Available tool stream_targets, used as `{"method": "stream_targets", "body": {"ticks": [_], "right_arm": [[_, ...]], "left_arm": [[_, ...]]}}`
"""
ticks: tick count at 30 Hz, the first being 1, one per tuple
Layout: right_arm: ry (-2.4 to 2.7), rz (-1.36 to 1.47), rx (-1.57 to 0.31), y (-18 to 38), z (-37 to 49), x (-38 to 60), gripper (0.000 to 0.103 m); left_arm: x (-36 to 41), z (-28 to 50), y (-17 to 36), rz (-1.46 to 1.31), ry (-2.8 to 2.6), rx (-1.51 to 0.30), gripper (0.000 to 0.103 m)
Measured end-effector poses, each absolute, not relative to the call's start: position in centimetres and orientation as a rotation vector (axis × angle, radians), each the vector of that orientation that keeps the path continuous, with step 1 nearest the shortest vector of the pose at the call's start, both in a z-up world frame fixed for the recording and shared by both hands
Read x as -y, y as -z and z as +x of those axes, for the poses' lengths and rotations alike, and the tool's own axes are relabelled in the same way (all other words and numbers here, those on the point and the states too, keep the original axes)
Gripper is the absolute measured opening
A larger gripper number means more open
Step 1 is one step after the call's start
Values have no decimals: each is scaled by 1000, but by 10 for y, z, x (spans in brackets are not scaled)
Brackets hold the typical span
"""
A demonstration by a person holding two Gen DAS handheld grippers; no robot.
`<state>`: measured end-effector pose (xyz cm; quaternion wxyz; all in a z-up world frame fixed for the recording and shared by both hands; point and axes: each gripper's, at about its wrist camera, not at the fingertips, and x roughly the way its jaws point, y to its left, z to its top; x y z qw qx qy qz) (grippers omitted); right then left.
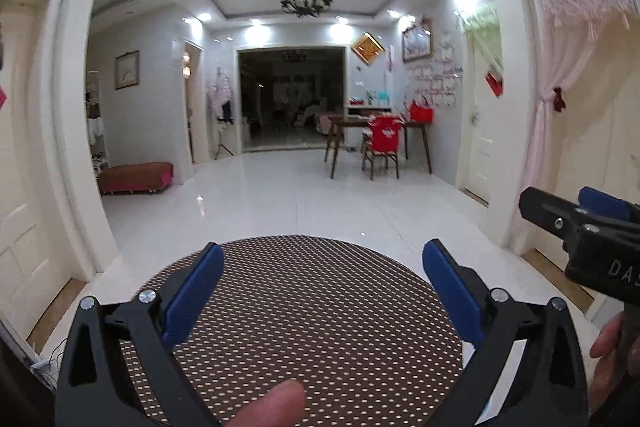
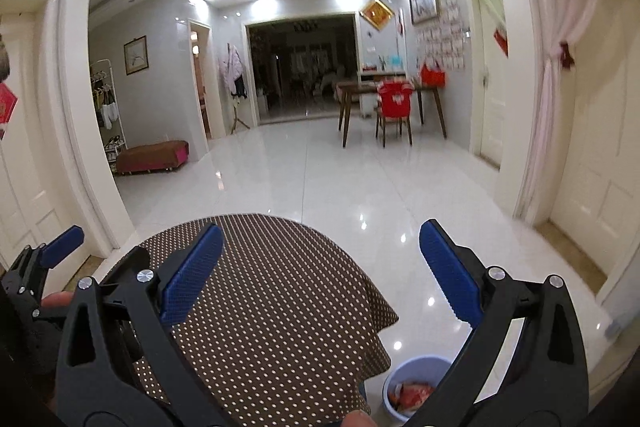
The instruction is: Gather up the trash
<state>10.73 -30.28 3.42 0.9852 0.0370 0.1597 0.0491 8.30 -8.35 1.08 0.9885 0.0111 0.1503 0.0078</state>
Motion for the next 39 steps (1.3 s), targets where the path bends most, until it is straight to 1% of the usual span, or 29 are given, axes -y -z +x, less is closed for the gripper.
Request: {"method": "stream_targets", "body": {"ticks": [6,15,21,39], "right_arm": [[-87,41,-271,-44,99,285,97],[-89,22,-265,-44,95,268,97],[-97,17,-261,-46,95,257,97],[-119,18,-265,-44,99,268,97]], "left_arm": [[69,72,-25,-1,-65,-267,98],[58,58,-30,-24,-84,-246,98],[54,57,-30,-33,-90,-246,98],[45,51,-23,-51,-109,-247,98]]}}
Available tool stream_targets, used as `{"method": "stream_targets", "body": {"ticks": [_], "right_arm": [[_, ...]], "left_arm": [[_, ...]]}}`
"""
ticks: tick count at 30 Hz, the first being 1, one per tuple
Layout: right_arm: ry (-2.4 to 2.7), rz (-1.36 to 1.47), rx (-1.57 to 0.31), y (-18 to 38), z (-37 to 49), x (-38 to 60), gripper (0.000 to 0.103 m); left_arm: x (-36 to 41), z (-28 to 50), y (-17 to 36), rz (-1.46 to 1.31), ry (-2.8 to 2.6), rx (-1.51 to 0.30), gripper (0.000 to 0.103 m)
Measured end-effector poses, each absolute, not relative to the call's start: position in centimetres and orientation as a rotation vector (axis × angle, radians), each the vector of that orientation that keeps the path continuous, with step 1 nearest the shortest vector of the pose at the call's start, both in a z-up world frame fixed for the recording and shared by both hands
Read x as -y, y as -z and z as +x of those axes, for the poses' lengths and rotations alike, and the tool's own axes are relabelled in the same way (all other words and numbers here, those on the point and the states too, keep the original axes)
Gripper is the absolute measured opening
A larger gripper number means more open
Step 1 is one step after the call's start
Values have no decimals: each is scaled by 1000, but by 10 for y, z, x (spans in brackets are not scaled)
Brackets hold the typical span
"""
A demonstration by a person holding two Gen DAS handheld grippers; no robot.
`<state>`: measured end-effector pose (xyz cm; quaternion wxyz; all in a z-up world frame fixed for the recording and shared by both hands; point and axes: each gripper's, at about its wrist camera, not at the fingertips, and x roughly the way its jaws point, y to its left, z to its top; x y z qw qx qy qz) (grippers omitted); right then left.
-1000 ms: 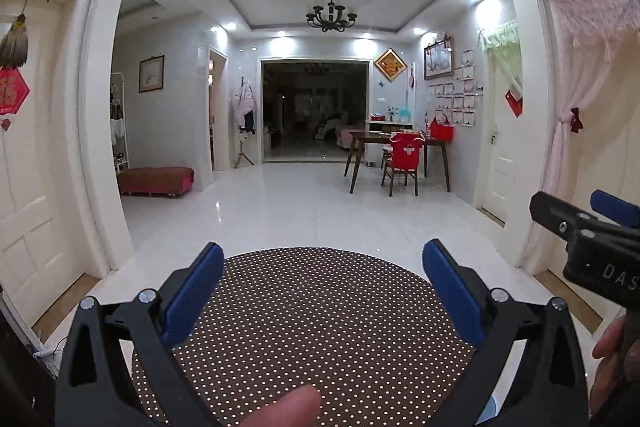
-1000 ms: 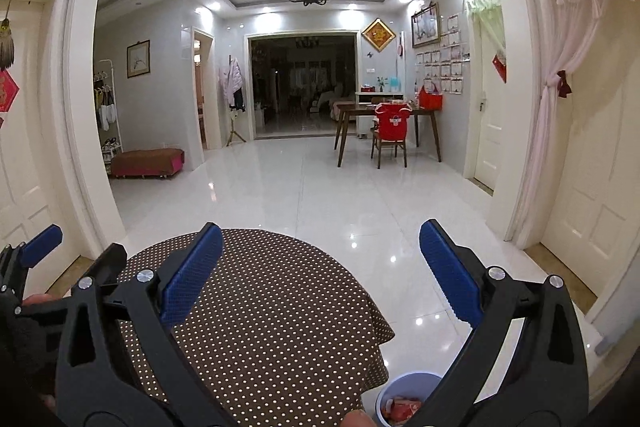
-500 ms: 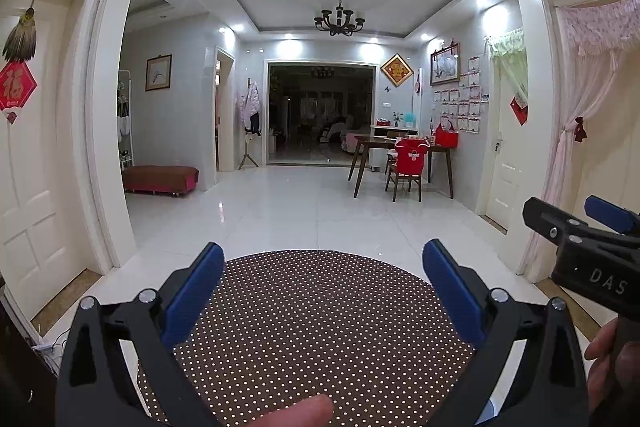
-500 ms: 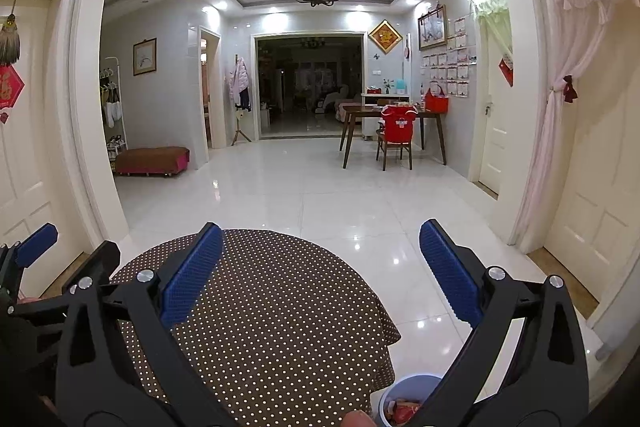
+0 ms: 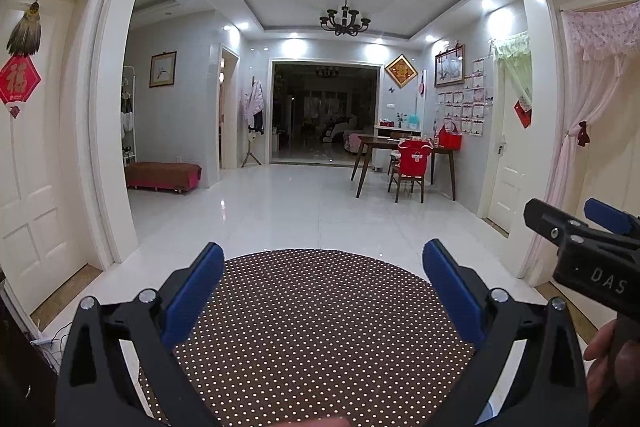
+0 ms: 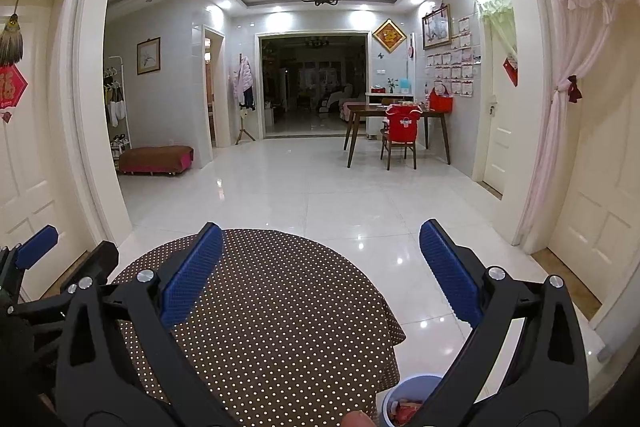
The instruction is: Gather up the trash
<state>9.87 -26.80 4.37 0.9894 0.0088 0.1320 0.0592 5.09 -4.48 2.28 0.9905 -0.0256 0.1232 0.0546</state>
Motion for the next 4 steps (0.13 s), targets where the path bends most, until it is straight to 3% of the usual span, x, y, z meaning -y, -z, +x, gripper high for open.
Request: {"method": "stream_targets", "body": {"ticks": [4], "right_arm": [[-127,17,-265,-46,101,270,97]], "left_arm": [[43,50,-22,-56,-115,-249,98]]}}
